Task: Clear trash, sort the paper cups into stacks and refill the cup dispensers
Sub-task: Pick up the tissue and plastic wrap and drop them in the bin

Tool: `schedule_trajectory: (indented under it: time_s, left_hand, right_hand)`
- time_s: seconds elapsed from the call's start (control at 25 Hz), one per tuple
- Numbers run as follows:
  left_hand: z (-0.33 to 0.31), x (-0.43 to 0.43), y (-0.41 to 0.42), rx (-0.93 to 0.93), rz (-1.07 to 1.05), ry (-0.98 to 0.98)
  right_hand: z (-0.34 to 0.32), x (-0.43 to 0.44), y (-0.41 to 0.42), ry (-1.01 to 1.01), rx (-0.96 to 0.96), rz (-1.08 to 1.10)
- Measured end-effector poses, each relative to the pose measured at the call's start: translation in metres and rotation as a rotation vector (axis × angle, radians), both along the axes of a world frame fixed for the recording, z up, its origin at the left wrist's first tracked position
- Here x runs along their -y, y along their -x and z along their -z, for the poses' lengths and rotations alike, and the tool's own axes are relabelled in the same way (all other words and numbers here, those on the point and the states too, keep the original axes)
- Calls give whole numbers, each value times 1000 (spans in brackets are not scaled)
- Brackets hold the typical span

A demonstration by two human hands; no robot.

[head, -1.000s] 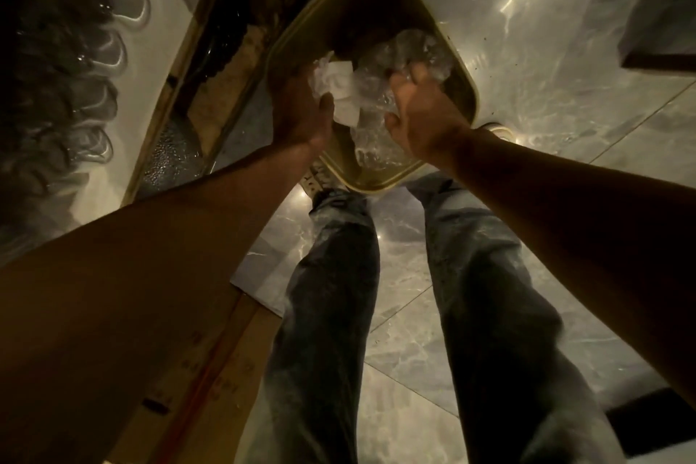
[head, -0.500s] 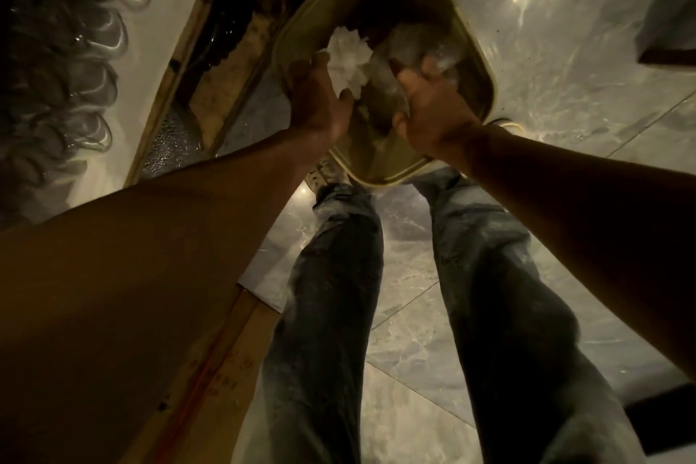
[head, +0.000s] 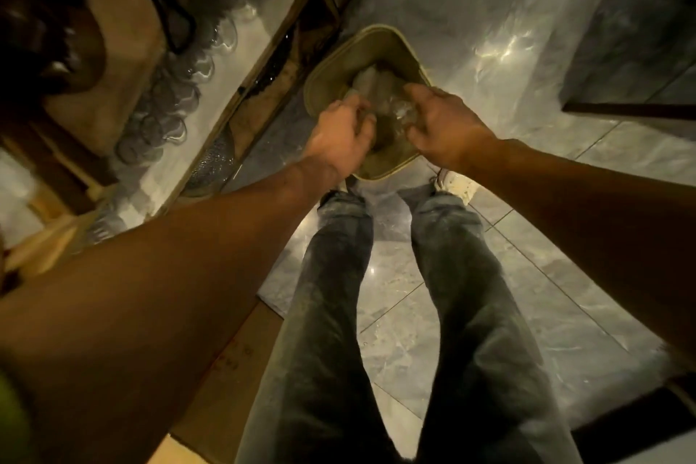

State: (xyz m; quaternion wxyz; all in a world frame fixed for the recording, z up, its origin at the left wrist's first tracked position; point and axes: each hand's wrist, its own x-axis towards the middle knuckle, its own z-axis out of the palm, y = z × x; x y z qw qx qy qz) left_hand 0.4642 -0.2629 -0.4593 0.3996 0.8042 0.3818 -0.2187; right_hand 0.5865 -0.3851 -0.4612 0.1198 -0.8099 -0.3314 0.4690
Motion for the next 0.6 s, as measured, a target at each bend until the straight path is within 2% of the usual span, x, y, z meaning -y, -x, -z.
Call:
schedule_trajectory:
  time_s: [0.24, 0.6]
  left_hand:
    - [-115, 17, -20, 114, 138, -55]
    - [-285, 58, -61, 279, 260, -249]
  right_hand:
    - [-111, 32, -35, -81, 109, 14]
    - [-276, 93, -71, -225, 235, 168]
